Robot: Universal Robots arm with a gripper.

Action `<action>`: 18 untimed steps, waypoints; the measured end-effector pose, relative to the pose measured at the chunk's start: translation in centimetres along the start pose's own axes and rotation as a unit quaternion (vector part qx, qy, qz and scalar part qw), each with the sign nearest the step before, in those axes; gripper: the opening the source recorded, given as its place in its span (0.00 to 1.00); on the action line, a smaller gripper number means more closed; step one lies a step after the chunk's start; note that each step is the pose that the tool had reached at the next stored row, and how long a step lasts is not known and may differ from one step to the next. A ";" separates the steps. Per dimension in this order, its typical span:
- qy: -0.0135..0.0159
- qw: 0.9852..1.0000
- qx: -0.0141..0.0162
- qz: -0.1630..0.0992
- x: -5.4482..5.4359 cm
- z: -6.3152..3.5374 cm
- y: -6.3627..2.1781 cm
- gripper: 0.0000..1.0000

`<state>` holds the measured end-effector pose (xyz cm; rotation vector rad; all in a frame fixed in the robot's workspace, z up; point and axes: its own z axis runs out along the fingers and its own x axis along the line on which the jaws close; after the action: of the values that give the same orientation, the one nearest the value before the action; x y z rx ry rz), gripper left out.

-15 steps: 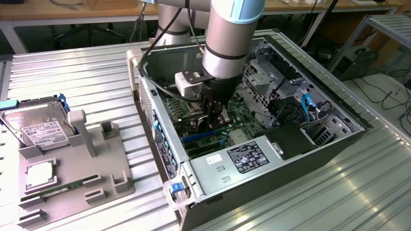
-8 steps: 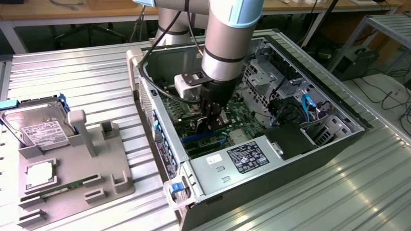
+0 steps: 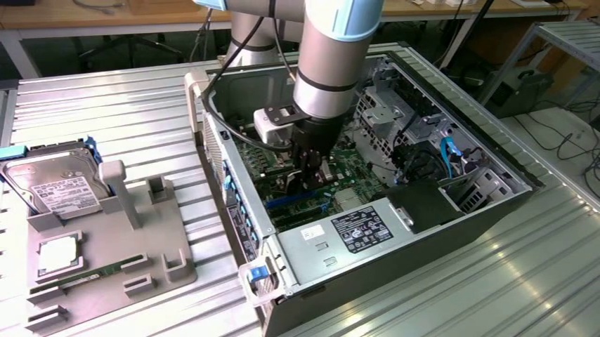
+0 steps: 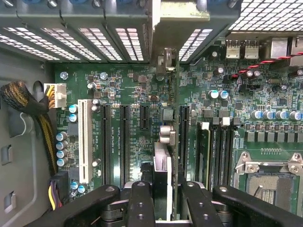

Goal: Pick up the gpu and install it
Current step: 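Insert the gpu into the slot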

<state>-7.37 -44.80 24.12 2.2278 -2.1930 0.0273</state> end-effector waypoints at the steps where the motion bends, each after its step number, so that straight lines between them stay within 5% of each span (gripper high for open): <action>1: 0.000 1.000 0.000 0.000 0.0 0.05 0.02 0.28; 11: 0.000 1.000 0.000 0.000 -0.1 0.30 0.08 0.28; 18: 0.000 1.000 -0.004 0.000 0.0 -0.22 0.08 0.28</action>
<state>-7.45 -44.75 24.34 2.2238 -2.1894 0.0177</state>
